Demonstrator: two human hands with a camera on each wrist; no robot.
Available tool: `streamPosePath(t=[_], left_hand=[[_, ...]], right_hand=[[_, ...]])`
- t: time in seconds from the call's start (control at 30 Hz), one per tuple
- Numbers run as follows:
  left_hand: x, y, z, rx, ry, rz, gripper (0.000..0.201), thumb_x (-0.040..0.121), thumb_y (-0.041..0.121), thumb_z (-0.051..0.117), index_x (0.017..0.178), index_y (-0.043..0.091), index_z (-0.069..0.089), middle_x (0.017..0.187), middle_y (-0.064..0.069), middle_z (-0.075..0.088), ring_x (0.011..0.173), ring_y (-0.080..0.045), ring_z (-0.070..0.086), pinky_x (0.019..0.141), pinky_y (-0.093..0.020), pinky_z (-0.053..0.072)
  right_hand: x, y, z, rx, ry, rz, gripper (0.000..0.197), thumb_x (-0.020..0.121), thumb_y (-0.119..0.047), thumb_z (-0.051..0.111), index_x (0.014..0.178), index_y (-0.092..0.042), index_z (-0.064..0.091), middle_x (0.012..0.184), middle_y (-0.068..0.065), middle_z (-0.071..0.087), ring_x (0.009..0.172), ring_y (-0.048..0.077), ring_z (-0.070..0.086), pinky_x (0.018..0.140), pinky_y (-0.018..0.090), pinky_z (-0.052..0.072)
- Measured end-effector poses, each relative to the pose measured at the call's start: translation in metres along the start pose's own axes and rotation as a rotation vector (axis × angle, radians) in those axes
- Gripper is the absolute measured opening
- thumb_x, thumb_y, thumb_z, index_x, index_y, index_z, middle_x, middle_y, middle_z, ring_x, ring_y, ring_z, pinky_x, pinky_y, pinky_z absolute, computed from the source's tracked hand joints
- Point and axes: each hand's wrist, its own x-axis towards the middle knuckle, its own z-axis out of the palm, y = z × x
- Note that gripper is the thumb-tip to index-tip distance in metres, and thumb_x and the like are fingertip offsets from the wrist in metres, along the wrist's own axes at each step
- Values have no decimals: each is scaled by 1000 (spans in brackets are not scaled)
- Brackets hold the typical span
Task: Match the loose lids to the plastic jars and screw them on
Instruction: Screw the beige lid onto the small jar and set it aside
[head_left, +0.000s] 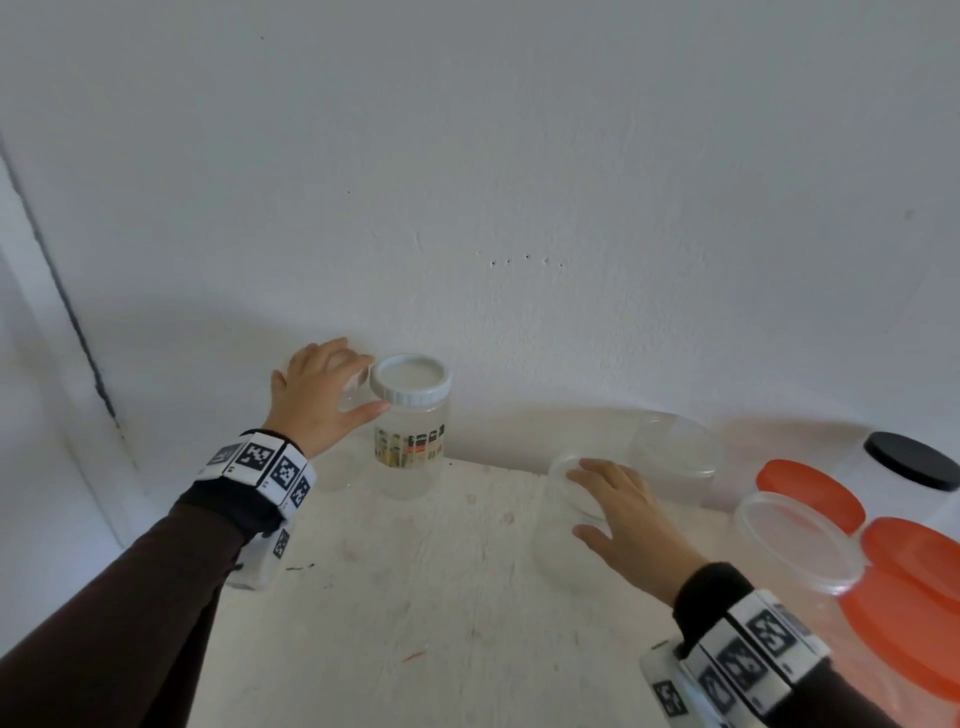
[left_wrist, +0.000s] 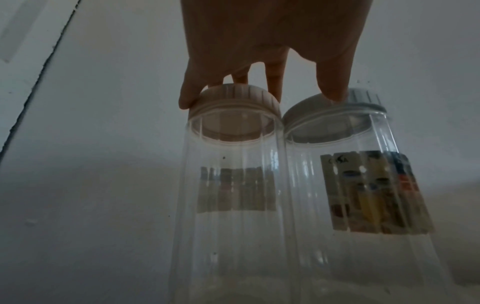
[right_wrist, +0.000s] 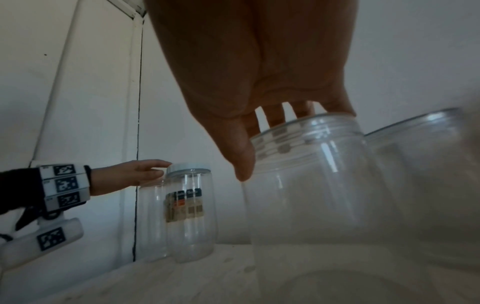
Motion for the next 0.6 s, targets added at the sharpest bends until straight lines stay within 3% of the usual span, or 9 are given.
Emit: streamPosePath(t=[0.17,0.37,0.5,0.6], left_hand=[[-1,-2,2,53,27,20,59,76,58,59,128,32,51,137,2,43,130,-25,25,102,-63,23],[-1,-3,6,59,66,36,59,75,57,62,127,32,52,134,3,46,127,-24,27,101,-61,26],[0,-9,10,52,75,82,73,68,75,41,123,30,55,127,1,53,122,-28,36,96,-59,33],[3,-13,11,52,76,100,76,67,77,36,122,29,56,125,0,55,121,-29,40,96,-54,35]], right_hand=[[42,-28,14,13,35,-129,54,94,-30,50,143,-21,30,151,-4,23,140,16,16,116,33,11],[81,-47,24,25,64,-131,52,95,-31,47,143,-23,29,153,-4,21,141,15,13,115,35,5],[93,-56,28,34,67,-139,52,95,-31,46,143,-22,29,154,-4,20,142,15,12,114,34,3],[98,-60,31,36,73,-142,51,96,-31,45,143,-22,29,154,-3,20,142,16,12,115,35,3]])
